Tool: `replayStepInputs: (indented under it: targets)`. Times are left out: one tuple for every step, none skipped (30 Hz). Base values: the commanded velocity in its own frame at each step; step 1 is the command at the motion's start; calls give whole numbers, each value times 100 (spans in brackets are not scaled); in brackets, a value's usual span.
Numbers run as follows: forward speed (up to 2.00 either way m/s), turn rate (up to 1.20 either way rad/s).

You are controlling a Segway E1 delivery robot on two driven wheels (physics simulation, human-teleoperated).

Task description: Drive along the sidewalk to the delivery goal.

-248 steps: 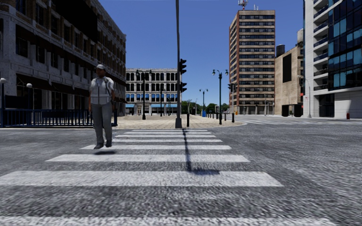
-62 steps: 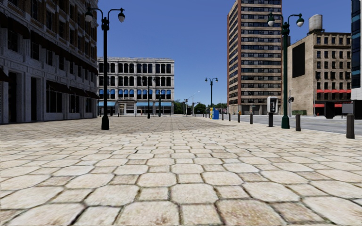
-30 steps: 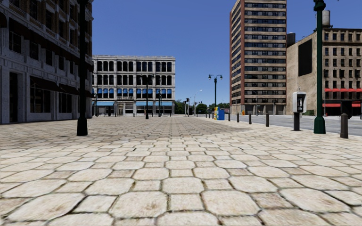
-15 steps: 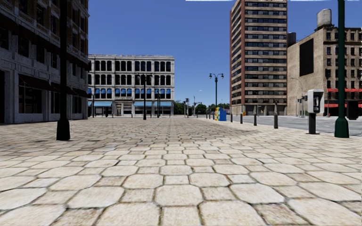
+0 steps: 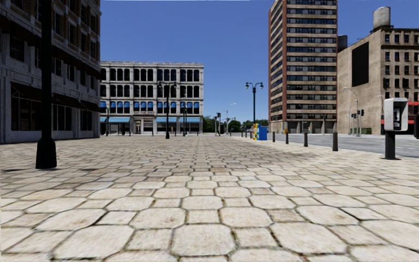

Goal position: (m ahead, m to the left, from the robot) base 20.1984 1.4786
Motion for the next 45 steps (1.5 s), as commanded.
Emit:
replayStepInputs:
  targets:
    - [200, 0]
    - [200, 0]
    - [200, 0]
    - [200, 0]
    - [200, 0]
    - [200, 0]
    - [200, 0]
    - [200, 0]
    - [200, 0]
    - [200, 0]
    - [200, 0]
    - [200, 0]
    - [200, 0]
    - [200, 0]
    - [200, 0]
    - [200, 0]
    - [200, 0]
    - [200, 0]
    - [200, 0]
    - [200, 0]
    - [200, 0]
    - [200, 0]
    - [200, 0]
    - [200, 0]
    - [200, 0]
    - [200, 0]
    - [200, 0]
    - [200, 0]
    - [200, 0]
    - [200, 0]
    - [200, 0]
    - [200, 0]
    - [200, 0]
    - [200, 0]
    - [200, 0]
    - [200, 0]
    - [200, 0]
    - [200, 0]
    - [200, 0]
    - [200, 0]
    - [200, 0]
    - [200, 0]
    - [200, 0]
    - [200, 0]
    - [200, 0]
